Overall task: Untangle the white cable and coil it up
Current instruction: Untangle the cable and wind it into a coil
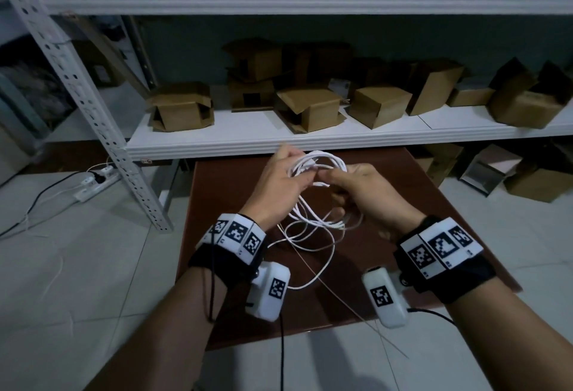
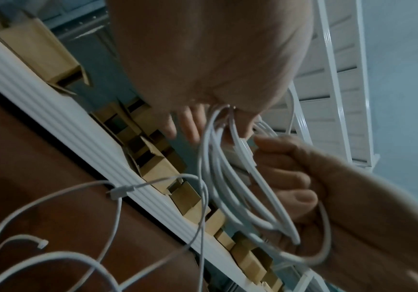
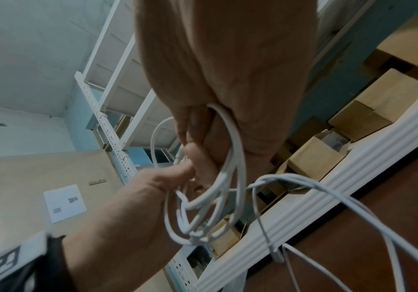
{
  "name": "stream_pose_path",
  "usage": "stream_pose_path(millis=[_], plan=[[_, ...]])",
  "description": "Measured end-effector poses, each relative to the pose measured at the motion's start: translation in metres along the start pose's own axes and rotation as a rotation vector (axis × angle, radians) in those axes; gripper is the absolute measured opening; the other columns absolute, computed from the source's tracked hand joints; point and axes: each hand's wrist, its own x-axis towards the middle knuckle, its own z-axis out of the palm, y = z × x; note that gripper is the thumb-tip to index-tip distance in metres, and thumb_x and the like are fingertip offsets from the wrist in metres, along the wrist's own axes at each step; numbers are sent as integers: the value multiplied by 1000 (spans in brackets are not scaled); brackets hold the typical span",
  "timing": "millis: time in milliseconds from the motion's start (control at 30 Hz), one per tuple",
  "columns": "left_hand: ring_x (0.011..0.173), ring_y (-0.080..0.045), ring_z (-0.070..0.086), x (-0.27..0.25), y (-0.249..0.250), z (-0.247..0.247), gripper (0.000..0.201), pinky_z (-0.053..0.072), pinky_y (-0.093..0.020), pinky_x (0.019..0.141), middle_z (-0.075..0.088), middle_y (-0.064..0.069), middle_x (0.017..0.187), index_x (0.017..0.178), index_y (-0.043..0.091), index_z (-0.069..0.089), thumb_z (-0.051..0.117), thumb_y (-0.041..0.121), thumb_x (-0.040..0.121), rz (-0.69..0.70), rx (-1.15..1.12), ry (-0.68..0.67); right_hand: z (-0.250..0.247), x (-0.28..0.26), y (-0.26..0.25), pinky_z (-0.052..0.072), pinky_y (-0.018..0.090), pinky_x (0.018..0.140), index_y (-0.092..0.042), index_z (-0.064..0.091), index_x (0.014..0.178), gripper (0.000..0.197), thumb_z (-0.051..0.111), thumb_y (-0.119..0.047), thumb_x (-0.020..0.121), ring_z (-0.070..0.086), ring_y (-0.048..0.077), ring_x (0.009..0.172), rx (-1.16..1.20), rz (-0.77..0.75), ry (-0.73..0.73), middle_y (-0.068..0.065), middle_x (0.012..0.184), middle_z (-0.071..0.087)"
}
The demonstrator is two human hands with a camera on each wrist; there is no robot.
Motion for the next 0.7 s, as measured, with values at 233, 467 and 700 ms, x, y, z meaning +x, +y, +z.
stream_pose_path(millis=[233,467,700], plan=[[48,-23,60,-9,10,-2,33,63,-41,69,44,-2,51,81,7,52,49,18,112,-53,-479,-235,-12,4,-3,47,23,46,-4,56,81,26,60,-16,104,40,12,42,24,-41,42,0,51,38],[39,-2,24,-9,12,4,46,27,-17,37,26,8,53,75,15,46,53,47,108,-164,-835,-176,-2,13,12,52,43,67,-2,61,85,27,57,-18,106,48,17,47,-52,-163,25,1,51,47],[38,-6,14,-5,12,-9,57,9,-21,37,22,9,48,61,24,33,50,55,106,-296,-824,50,-35,13,42,58,26,83,-9,52,132,84,93,-33,62,68,9,97,-179,-158,-131,13,118,68]])
